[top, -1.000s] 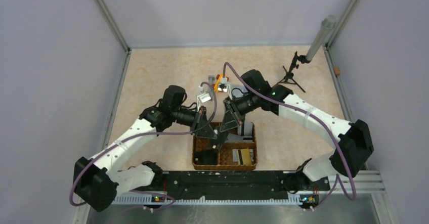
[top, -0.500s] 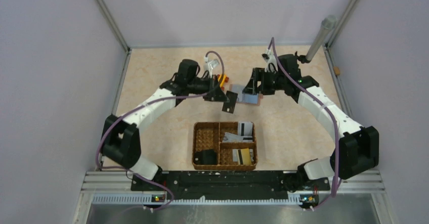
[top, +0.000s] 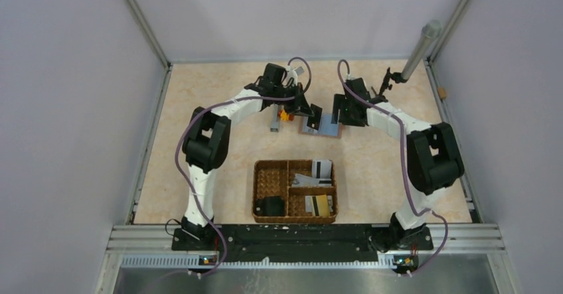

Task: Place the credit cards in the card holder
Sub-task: Insert the credit card into the card holder.

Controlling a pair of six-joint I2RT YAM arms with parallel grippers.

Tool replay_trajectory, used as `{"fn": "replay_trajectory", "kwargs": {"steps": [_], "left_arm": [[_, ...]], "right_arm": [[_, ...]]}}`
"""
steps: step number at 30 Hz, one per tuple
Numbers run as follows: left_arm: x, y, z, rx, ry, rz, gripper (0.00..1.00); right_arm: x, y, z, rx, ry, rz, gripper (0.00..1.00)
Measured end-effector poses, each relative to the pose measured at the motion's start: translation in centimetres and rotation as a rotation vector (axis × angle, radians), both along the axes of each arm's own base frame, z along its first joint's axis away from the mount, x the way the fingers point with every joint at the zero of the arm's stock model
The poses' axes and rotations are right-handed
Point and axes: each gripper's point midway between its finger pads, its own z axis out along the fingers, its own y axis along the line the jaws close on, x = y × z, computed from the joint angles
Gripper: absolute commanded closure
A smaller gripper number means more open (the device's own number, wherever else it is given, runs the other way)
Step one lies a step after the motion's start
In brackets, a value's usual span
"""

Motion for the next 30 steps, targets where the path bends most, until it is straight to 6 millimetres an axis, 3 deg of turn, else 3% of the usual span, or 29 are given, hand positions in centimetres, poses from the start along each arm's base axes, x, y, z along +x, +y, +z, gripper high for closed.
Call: {"fn": "replay_trajectory", "kwargs": {"steps": [6,12,17,30], "left_arm": [[1.5,-0.8,-2.5,0.005,0.058,0.014,1.00],[2.5,-1.2,-4.5,0.007,0.098,0.026,1.00],[3.0,-1.5,-5.7,0.007,0.128,0.037,1.00],[3.1,-1.8,-7.0,0.001,0.169,0.034,1.00]], "right_arm": [[1.4,-1.0,-3.3,-0.077,0.039,-0.060,0.54],[2.2,-2.0,-3.3,-0.126,0.006,-0.110,0.85],[2.5,-2.4,-3.9,-0.152,0.007,-0.123,0.99],[2.7,-3.0,-4.8,-0.191,0.019,-0.138,1.00]]}}
